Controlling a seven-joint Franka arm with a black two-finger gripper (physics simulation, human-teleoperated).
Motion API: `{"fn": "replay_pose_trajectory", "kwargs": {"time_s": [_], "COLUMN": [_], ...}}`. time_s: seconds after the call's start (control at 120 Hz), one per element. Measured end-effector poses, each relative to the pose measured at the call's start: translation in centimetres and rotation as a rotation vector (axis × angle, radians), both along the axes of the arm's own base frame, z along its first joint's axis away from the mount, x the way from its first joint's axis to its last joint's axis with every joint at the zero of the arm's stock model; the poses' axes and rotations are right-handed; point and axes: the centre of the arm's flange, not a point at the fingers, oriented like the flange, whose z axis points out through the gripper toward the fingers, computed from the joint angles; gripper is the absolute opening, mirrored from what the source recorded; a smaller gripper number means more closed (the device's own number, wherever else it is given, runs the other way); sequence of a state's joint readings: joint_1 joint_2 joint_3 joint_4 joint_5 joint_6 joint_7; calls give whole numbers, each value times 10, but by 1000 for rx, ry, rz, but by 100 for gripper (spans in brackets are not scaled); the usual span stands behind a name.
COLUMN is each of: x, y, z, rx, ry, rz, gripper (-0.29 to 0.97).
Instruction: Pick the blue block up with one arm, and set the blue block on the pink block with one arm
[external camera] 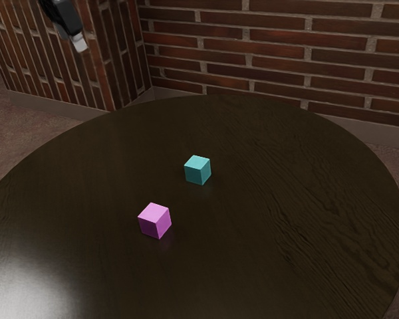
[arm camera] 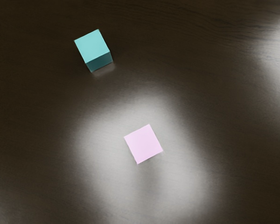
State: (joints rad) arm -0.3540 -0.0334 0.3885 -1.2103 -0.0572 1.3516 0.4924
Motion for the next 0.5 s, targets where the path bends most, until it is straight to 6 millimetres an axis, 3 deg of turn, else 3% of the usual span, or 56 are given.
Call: {"fn": "replay_pose_trajectory", "kwargs": {"time_s": [0.033,0.083,0.108,0.133,0.192,0.217,0.25,0.375,0.442,0.5], "x": [2,32,51,69,95,102,113,146,157,164], "y": [8,16,8,-26,-136,-162,-182,-216,-224,-222], "z": [1,-34,-57,-82,-142,-165,-193,-278,-307,-319], "rx": [17,54,72,94,151,168,185,212,220,217], "ry": [2,77,118,159,231,253,275,315,317,308], "rz": [17,52,45,-6,-170,-204,-224,-245,-243,-215], "gripper": [68,68,68,68,68,68,67,68,68,68]}}
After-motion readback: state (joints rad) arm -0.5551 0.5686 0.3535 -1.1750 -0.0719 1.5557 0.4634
